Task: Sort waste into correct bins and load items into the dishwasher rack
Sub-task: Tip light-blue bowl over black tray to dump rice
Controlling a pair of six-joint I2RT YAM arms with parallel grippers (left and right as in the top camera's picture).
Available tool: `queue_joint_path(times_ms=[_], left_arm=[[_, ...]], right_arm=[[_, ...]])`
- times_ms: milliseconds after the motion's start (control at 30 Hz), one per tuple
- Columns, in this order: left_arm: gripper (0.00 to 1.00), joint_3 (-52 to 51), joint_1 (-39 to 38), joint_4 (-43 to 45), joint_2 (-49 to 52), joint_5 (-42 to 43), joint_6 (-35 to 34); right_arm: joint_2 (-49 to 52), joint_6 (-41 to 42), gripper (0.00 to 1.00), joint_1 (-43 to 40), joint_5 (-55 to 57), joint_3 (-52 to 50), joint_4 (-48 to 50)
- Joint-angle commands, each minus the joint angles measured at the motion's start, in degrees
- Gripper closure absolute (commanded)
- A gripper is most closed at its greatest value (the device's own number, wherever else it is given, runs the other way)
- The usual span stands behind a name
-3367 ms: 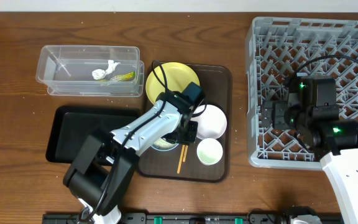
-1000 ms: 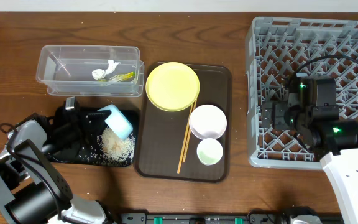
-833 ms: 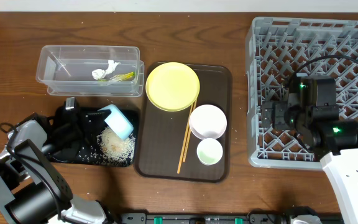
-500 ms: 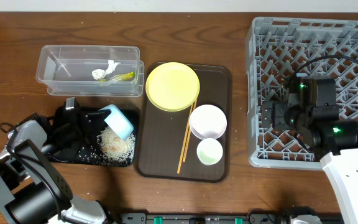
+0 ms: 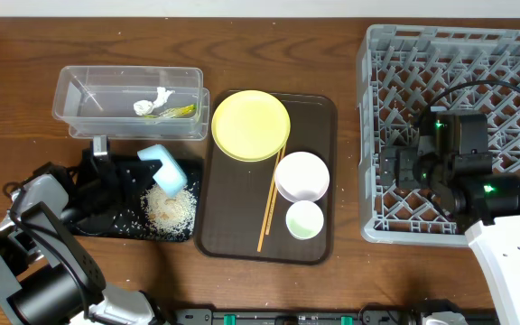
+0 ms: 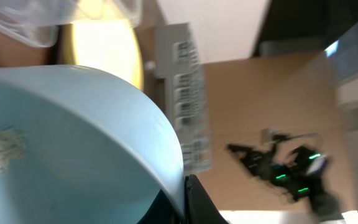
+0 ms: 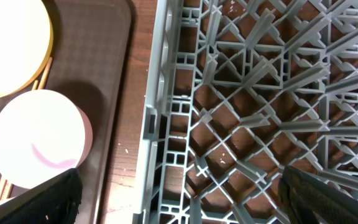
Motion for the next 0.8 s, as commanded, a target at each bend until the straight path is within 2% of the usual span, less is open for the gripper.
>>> queue_joint_path(times_ms=[0, 233, 433, 633, 767], left_arm=[[0.94, -0.1, 0.3, -0.6, 0.2, -6.1, 6.0], [0.94, -0.1, 0.3, -2.1, 0.2, -5.3, 6.1], [0.94, -0.1, 0.3, -0.9, 0.2, 5.1, 7.5], [0.94, -0.1, 0.3, -0.1, 0.2, 5.4, 5.6], [0.94, -0.1, 0.3, -0.1, 0.2, 5.4, -3.0]], right_arm=[[0.0, -0.6, 0.01, -0.3, 0.0, 1.1, -0.2], [0.0, -0.6, 0.01, -0.3, 0.0, 1.1, -0.2], [0.0, -0.6, 0.01, -0.3, 0.0, 1.1, -0.4], [0.0, -0.6, 0.01, -0.3, 0.0, 1.1, -0.6], [0.0, -0.6, 0.01, -0.3, 0.0, 1.1, -0.6]])
